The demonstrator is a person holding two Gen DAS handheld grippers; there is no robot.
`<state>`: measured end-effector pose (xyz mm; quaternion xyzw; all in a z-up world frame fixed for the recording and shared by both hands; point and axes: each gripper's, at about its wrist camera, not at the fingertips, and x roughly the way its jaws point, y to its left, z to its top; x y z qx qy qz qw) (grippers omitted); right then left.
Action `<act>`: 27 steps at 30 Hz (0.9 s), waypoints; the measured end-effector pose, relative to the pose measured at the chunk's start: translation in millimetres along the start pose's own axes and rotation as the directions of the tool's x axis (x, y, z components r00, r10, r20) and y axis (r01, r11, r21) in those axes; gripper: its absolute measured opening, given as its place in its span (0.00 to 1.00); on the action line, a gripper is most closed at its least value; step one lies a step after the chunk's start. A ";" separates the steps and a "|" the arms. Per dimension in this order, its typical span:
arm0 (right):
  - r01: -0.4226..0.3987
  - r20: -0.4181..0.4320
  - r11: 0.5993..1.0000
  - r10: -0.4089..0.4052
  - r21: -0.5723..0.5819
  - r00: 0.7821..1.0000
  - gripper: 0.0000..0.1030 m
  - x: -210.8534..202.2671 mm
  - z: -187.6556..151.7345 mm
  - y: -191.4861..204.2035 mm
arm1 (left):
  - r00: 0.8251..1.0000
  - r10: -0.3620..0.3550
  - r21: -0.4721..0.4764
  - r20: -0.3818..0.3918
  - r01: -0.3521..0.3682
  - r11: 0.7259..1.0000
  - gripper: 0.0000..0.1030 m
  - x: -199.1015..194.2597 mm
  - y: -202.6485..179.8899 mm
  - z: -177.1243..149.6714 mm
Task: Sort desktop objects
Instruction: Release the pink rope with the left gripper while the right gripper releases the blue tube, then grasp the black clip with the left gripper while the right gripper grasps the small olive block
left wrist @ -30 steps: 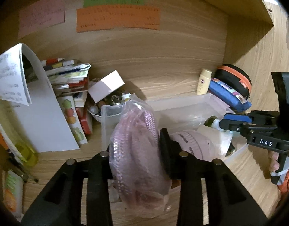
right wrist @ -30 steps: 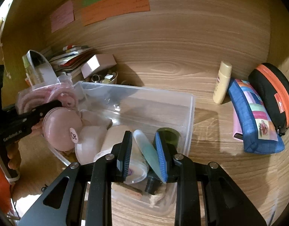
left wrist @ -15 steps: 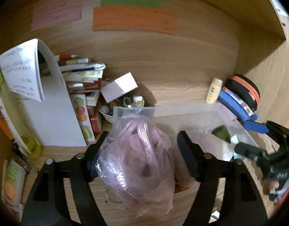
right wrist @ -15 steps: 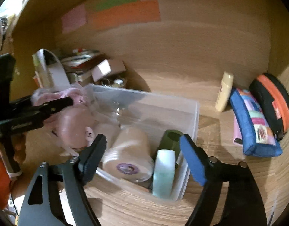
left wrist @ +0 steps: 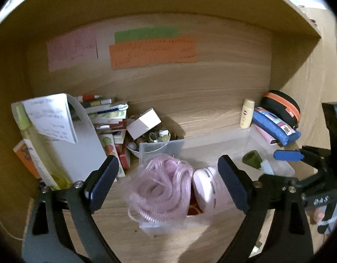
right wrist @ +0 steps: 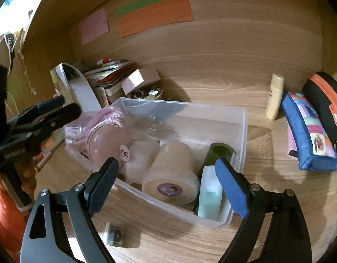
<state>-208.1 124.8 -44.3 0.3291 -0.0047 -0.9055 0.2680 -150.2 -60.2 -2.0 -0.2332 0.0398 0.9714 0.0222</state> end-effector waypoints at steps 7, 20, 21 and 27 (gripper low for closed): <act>0.009 0.016 1.000 -0.009 -0.030 1.000 0.86 -16.6 -6.5 15.1 | 0.999 0.019 0.007 0.040 -0.020 1.000 0.97 -27.3 4.1 -7.5; 0.060 0.034 0.992 -0.056 -0.113 0.998 0.86 -42.6 -29.1 47.8 | 0.999 0.020 0.003 0.028 -0.020 1.000 0.97 -56.4 5.3 -32.5; 0.064 0.034 0.991 -0.061 -0.121 0.998 0.86 -44.4 -32.2 50.1 | 0.999 0.021 -0.001 0.025 -0.021 1.000 0.97 -59.1 6.1 -35.8; 0.075 0.031 0.987 -0.072 -0.139 0.997 0.86 -53.7 -51.0 58.6 | 1.000 0.027 -0.016 -0.004 -0.027 1.000 0.98 -70.2 11.7 -54.3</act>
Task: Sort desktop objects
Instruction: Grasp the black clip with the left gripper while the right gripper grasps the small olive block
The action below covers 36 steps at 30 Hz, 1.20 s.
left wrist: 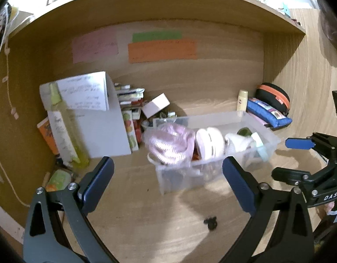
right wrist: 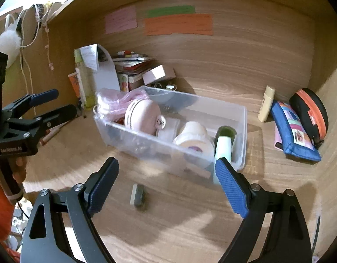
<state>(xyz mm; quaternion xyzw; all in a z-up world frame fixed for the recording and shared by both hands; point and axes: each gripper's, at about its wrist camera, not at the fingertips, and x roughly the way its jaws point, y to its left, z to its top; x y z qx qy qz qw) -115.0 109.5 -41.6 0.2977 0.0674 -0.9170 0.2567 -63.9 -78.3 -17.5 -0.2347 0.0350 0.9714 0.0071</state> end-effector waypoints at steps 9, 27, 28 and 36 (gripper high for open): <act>0.007 -0.064 1.000 -0.008 -0.014 0.998 0.86 4.6 -29.1 2.3 | 0.992 -0.027 0.007 -0.120 0.028 1.000 0.98 7.3 0.6 -37.5; -0.071 -0.197 0.993 0.050 -0.098 0.979 0.82 52.8 -38.5 22.7 | 0.958 -0.124 0.126 -0.259 0.160 0.979 0.77 44.6 -39.5 -66.0; -0.084 -0.198 0.992 0.065 -0.091 0.978 0.79 52.7 -38.2 22.1 | 0.958 -0.126 0.125 -0.259 0.162 0.979 0.75 44.6 -39.6 -66.2; -0.103 -0.238 0.993 0.088 -0.053 0.967 0.48 61.6 -40.4 18.0 | 0.957 -0.102 0.183 -0.270 0.155 0.971 0.50 46.5 -50.0 -71.1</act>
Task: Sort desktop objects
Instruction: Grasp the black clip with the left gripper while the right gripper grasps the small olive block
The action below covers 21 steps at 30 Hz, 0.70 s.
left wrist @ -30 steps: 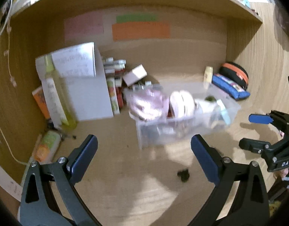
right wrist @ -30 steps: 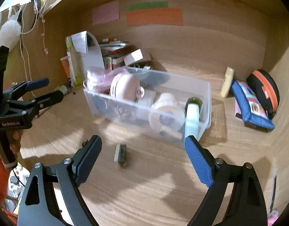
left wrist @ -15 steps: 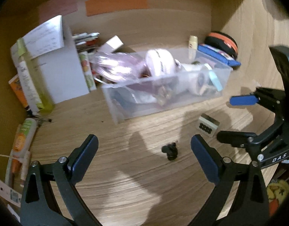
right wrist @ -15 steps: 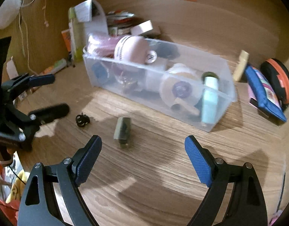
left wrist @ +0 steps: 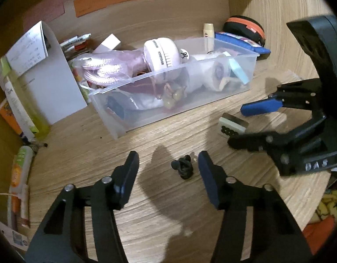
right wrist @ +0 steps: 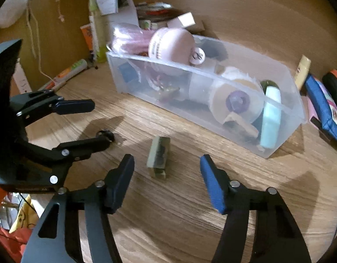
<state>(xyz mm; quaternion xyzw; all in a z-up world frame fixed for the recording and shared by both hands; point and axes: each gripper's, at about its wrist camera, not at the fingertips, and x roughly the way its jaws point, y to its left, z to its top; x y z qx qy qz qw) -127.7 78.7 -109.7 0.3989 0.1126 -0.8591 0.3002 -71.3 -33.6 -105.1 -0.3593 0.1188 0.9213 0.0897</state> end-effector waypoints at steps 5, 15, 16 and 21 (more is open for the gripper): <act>-0.029 -0.016 1.000 0.029 0.006 0.999 0.32 2.7 0.1 -0.4 | 1.000 0.000 0.033 -0.024 0.001 0.999 0.33 5.0 -4.7 -1.1; -0.078 0.001 0.997 0.078 0.028 0.997 0.14 0.8 0.1 -2.1 | 0.999 -0.034 0.047 -0.029 0.035 0.998 0.18 5.3 -6.2 -3.9; -0.084 0.009 0.996 0.083 0.032 0.996 0.14 -0.2 0.6 -3.0 | 0.999 -0.042 0.037 -0.027 0.043 0.998 0.17 4.9 -4.3 -3.6; -0.108 0.043 0.992 0.105 0.067 0.994 0.14 -7.7 1.4 -9.1 | 0.999 -0.051 -0.022 0.014 0.051 0.998 0.18 -3.8 6.5 -3.4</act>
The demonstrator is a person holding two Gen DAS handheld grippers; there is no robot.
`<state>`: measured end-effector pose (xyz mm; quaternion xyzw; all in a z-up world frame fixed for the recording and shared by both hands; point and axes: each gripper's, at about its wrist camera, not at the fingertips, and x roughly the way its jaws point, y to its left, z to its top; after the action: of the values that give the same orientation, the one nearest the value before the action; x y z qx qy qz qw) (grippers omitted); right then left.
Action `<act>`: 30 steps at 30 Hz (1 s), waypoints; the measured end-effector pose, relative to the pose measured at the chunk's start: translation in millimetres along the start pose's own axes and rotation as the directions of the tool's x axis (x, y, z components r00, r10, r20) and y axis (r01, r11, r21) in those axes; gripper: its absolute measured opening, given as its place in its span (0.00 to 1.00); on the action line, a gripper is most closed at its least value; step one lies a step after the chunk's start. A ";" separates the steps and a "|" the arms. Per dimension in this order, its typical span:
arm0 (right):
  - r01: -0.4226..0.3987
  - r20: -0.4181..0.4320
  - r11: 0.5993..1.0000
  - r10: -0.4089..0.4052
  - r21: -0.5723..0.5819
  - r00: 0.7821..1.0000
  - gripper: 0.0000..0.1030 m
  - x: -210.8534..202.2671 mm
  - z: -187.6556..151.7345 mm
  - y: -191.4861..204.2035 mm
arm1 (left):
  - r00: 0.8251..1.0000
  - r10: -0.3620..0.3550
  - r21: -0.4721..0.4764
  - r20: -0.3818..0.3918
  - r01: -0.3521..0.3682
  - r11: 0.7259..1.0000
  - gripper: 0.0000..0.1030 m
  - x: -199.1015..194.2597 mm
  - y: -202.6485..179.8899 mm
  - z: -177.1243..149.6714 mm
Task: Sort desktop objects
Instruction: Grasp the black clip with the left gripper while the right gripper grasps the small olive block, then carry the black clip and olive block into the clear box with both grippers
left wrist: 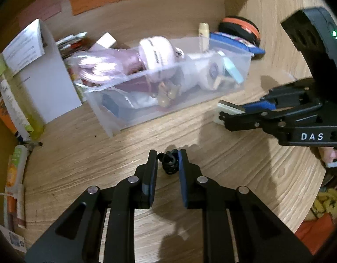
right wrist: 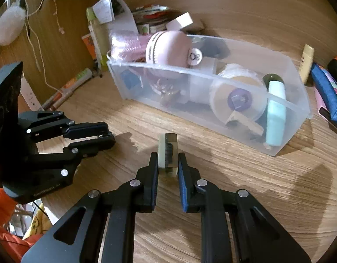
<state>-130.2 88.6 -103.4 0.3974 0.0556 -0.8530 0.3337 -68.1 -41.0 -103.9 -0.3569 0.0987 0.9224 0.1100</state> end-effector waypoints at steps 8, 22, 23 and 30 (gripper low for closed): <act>-0.007 0.059 1.000 0.006 0.019 0.998 0.14 -27.9 7.4 -7.1 | 0.999 0.003 -0.073 0.038 -0.001 0.997 0.18 -14.1 13.8 8.3; 0.052 0.170 0.997 -0.061 0.057 0.984 0.14 -65.3 25.4 -38.1 | 0.986 -0.089 -0.016 0.142 0.092 0.996 0.17 -26.3 6.1 73.6; 0.057 0.170 0.996 -0.068 0.064 0.983 0.14 -65.1 26.3 -41.1 | 0.985 -0.099 -0.005 0.145 0.100 0.995 0.17 -22.9 3.3 79.4; 0.055 0.164 0.989 -0.077 0.134 0.983 0.14 -55.9 35.6 -64.7 | 0.978 -0.151 0.012 0.143 0.151 0.988 0.17 -3.2 -5.2 100.5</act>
<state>-166.9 155.1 -50.3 0.3424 -0.0150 -0.8960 0.2823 -128.3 -10.3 -29.4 -0.2959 0.0636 0.9346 0.1870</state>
